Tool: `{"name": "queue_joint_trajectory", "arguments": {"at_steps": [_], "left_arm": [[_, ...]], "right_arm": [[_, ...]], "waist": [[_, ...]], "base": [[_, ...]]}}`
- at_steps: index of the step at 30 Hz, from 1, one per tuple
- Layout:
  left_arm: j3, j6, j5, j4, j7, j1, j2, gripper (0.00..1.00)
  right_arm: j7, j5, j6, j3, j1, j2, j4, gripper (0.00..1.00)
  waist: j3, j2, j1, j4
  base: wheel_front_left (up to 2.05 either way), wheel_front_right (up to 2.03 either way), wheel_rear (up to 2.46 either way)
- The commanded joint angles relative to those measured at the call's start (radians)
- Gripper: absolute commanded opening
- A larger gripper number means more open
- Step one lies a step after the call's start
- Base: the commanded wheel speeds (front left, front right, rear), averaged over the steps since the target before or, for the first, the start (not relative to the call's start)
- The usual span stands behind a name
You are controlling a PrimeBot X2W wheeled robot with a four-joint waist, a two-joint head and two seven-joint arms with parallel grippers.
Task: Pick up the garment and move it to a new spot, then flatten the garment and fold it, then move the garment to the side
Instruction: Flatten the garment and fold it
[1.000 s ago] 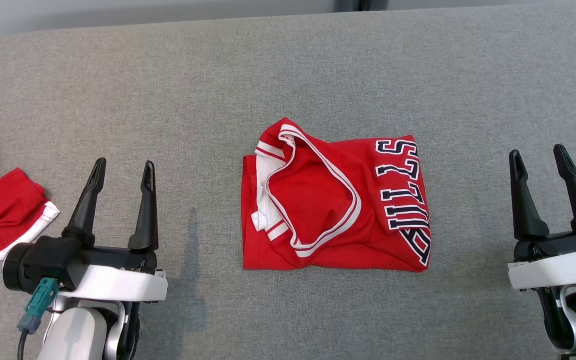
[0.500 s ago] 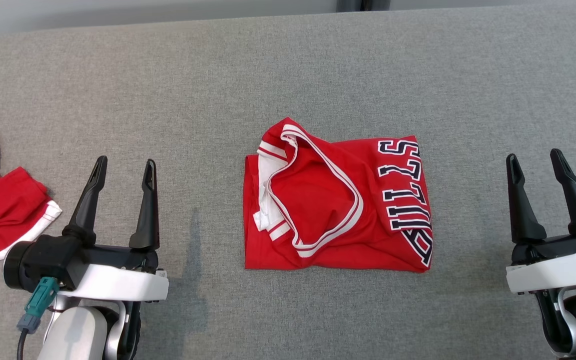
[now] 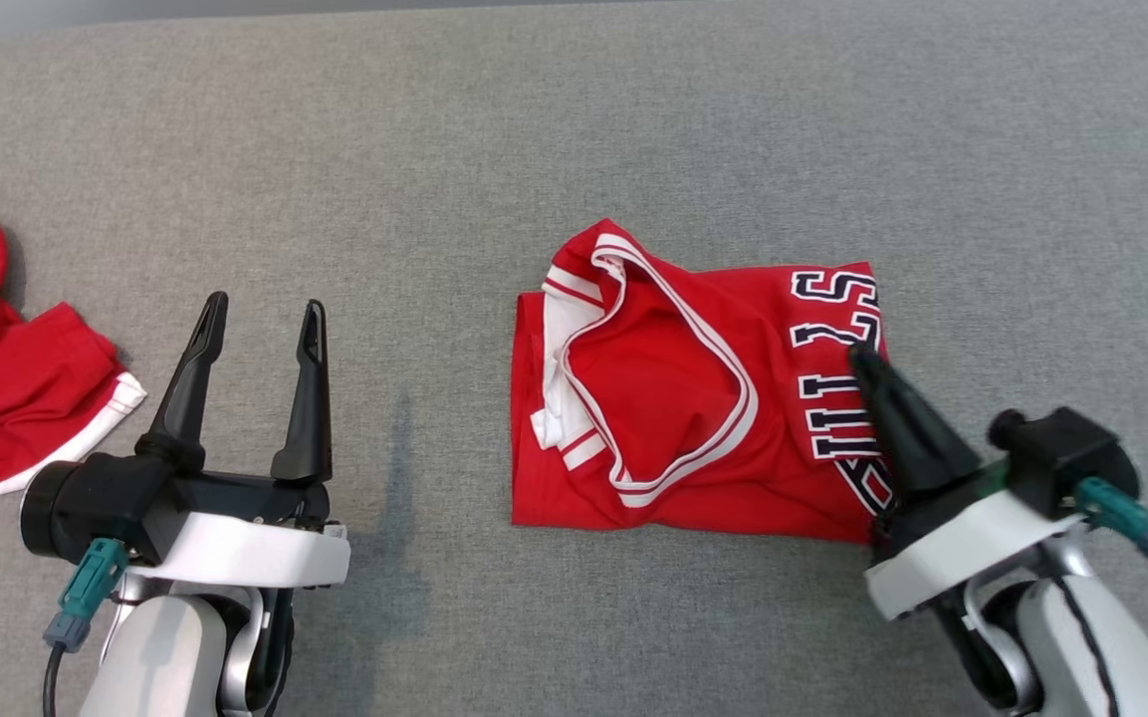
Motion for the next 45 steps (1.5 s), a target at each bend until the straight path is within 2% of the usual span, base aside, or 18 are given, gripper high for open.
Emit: {"name": "queue_joint_trajectory", "arguments": {"at_steps": [1, 9, 14, 21, 28, 35, 40, 41, 42, 43, 44, 45], "left_arm": [[0.0, -0.001, -0.006, 0.003, -0.004, -0.019, -0.002, 1.0], [-0.008, -0.008, -0.008, 0.019, -0.013, -0.028, -0.014, 1.0], [-0.013, -0.013, -0.007, 0.028, -0.017, -0.035, -0.02, 1.0], [-0.015, -0.014, -0.003, 0.035, -0.019, -0.035, -0.024, 1.0], [-0.018, -0.02, -0.001, 0.035, -0.02, -0.032, -0.026, 1.0], [-0.017, -0.02, 0.001, 0.039, -0.021, -0.032, -0.026, 1.0], [-0.013, -0.011, 0.006, 0.047, -0.021, -0.014, -0.02, 1.0], [-0.013, -0.007, 0.005, 0.049, -0.02, -0.011, -0.019, 1.0], [-0.012, -0.004, 0.005, 0.049, -0.019, -0.009, -0.018, 1.0], [-0.012, -0.003, 0.005, 0.051, -0.016, -0.007, -0.017, 1.0], [-0.01, -0.001, 0.004, 0.05, -0.015, -0.004, -0.015, 1.0], [-0.01, 0.002, 0.003, 0.05, -0.013, -0.001, -0.014, 1.0]], "right_arm": [[0.007, 0.008, 0.0, 0.021, -0.014, -0.009, 0.015, 0.0], [0.041, -0.007, 0.0, 0.132, -0.077, -0.026, 0.167, 0.0], [0.038, 0.002, 0.0, 0.202, -0.129, -0.008, 0.252, 0.0], [0.022, 0.048, 0.0, 0.308, -0.188, 0.014, 0.281, 0.0], [0.012, 0.108, 0.0, 0.373, -0.229, 0.043, 0.275, 0.0], [-0.03, 0.123, 0.0, 0.381, -0.251, 0.058, 0.261, 0.0], [-0.072, 0.111, 0.0, 0.3, -0.214, 0.042, 0.189, 0.0], [-0.077, 0.106, 0.0, 0.273, -0.201, 0.038, 0.169, 0.15], [-0.078, 0.097, 0.0, 0.242, -0.188, 0.033, 0.147, 0.36], [-0.077, 0.086, 0.0, 0.209, -0.172, 0.027, 0.126, 0.48], [-0.076, 0.08, 0.0, 0.173, -0.155, 0.025, 0.103, 0.83], [-0.075, 0.068, 0.0, 0.138, -0.137, 0.02, 0.082, 1.0]], "waist": [[0.006, 0.0, 0.0, 0.009], [0.023, 0.0, 0.0, 0.039], [0.026, 0.0, 0.0, 0.051], [0.026, 0.0, 0.0, 0.061], [0.03, 0.0, 0.0, 0.063], [0.03, 0.0, 0.0, 0.063], [-0.002, 0.0, 0.0, 0.049], [-0.008, 0.0, 0.0, 0.045], [-0.015, 0.0, 0.0, 0.041], [-0.022, 0.0, 0.0, 0.037], [-0.027, 0.0, 0.0, 0.032], [-0.032, 0.0, 0.0, 0.028]], "base": [[0.0, 0.0, 0.0], [0.0, 0.0, 0.0], [0.0, 0.0, 0.0], [0.0, 0.0, 0.0], [0.0, 0.0, 0.0], [0.0, 0.0, 0.0], [0.0, 0.0, 0.0], [0.0, 0.0, 0.0], [0.0, 0.0, 0.0], [0.0, 0.0, 0.0], [0.0, 0.0, 0.0], [0.0, 0.0, 0.0]]}}
